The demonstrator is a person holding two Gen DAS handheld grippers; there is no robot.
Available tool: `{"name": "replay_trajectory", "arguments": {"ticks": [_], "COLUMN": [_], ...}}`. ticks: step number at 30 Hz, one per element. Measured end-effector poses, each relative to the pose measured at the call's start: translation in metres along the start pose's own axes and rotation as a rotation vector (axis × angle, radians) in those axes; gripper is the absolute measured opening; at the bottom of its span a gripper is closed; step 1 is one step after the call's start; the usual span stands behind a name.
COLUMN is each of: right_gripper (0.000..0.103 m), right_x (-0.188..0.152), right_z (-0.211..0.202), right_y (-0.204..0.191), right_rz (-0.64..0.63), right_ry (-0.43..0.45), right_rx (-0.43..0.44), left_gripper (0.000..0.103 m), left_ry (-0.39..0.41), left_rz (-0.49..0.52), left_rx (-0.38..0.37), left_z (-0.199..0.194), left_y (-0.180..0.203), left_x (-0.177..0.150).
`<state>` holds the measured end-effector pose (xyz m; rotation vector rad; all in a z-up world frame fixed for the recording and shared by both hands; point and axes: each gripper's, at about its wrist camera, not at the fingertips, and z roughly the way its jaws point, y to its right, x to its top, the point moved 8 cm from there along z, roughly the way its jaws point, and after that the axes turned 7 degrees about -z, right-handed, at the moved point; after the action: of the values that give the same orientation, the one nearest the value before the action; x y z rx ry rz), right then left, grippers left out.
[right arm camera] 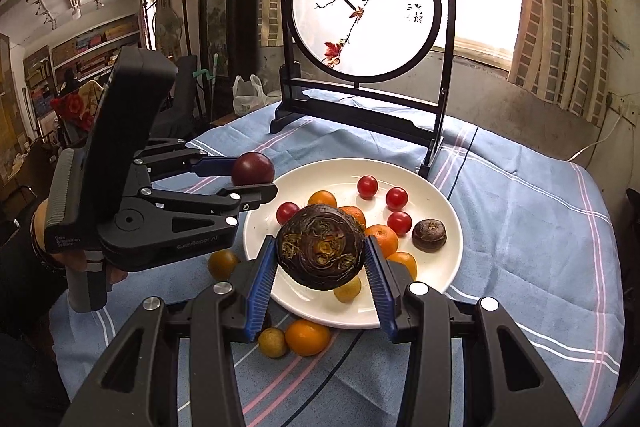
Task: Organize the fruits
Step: 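Grasp a brown date with the right tool while the left tool grasps a dark tomato, release both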
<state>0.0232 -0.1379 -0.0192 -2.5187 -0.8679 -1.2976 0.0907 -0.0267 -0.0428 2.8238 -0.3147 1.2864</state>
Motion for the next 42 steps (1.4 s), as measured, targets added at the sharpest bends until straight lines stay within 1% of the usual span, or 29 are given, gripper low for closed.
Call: {"name": "replay_trajectory", "arguments": {"ticks": [3, 6, 11, 12, 13, 14, 15, 17, 19, 22, 25, 27, 28, 31, 35, 36, 37, 38, 40, 42], "right_gripper": [0.045, 0.045, 0.045, 0.045, 0.046, 0.056, 0.063, 0.063, 0.063, 0.063, 0.063, 0.048, 0.048, 0.048, 0.047, 0.044, 0.042, 0.043, 0.042, 0.041], "right_x": [0.006, 0.012, 0.013, 0.012, 0.011, 0.010, 0.010, 0.009, 0.003, -0.013, -0.042, -0.063, -0.072, -0.087, -0.094, -0.095, -0.097, -0.097, -0.095, -0.092], "right_z": [0.014, 0.040, 0.088, 0.096, 0.102, 0.106, 0.106, 0.099, 0.084, 0.052, 0.027, 0.022, 0.023, 0.032, 0.045, 0.048, 0.052, 0.056, 0.064, 0.070], "right_y": [0.012, 0.028, 0.048, 0.049, 0.051, 0.055, 0.058, 0.058, 0.051, 0.024, -0.017, -0.041, -0.048, -0.044, -0.031, -0.030, -0.029, -0.028, -0.029, -0.034], "right_rz": [0.013, 0.047, 0.098, 0.102, 0.107, 0.116, 0.125, 0.136, 0.111, 0.024, -0.090, -0.155, -0.175, -0.164, -0.169, -0.178, -0.194, -0.206, -0.201, -0.217], "right_ry": [-0.016, -0.048, -0.107, -0.120, -0.130, -0.128, -0.120, -0.097, -0.090, -0.083, -0.106, -0.150, -0.171, -0.218, -0.244, -0.250, -0.253, -0.260, -0.267, -0.262], "right_rx": [-0.013, -0.032, -0.064, -0.050, -0.045, -0.066, -0.086, -0.071, -0.045, 0.004, 0.066, 0.085, 0.089, 0.080, 0.058, 0.064, 0.058, 0.052, 0.104, 0.132], "left_gripper": [0.039, 0.039, 0.041, 0.044, 0.058, 0.069, 0.070, 0.070, 0.070, 0.070, 0.070, 0.070, 0.070, 0.070, 0.070, 0.070, 0.070, 0.070, 0.070, 0.070], "left_ry": [-0.027, -0.069, -0.108, -0.105, -0.098, -0.085, -0.075, -0.073, -0.055, -0.038, -0.046, -0.059, -0.066, -0.089, -0.136, -0.144, -0.154, -0.165, -0.186, -0.192], "left_rz": [-0.024, -0.055, -0.058, -0.059, -0.063, -0.072, -0.080, -0.078, -0.055, -0.009, 0.035, 0.067, 0.083, 0.157, 0.253, 0.271, 0.280, 0.279, 0.258, 0.240], "left_rx": [-0.004, -0.020, 0.017, 0.026, 0.042, 0.057, 0.060, 0.046, 0.039, -0.003, -0.049, -0.088, -0.108, -0.152, -0.204, -0.211, -0.214, -0.222, -0.245, -0.250], "left_z": [0.015, 0.033, 0.059, 0.062, 0.064, 0.064, 0.063, 0.057, 0.044, 0.020, -0.002, -0.016, -0.022, -0.037, -0.043, -0.042, -0.039, -0.037, -0.030, -0.023], "left_y": [-0.006, -0.006, -0.007, -0.008, -0.011, -0.014, -0.017, -0.020, -0.021, -0.018, -0.012, -0.007, -0.004, 0.008, 0.026, 0.029, 0.031, 0.033, 0.035, 0.037], "left_x": [0.008, 0.014, 0.013, 0.014, 0.016, 0.018, 0.020, 0.019, 0.015, 0.000, -0.024, -0.044, -0.055, -0.089, -0.132, -0.138, -0.142, -0.145, -0.147, -0.144]}}
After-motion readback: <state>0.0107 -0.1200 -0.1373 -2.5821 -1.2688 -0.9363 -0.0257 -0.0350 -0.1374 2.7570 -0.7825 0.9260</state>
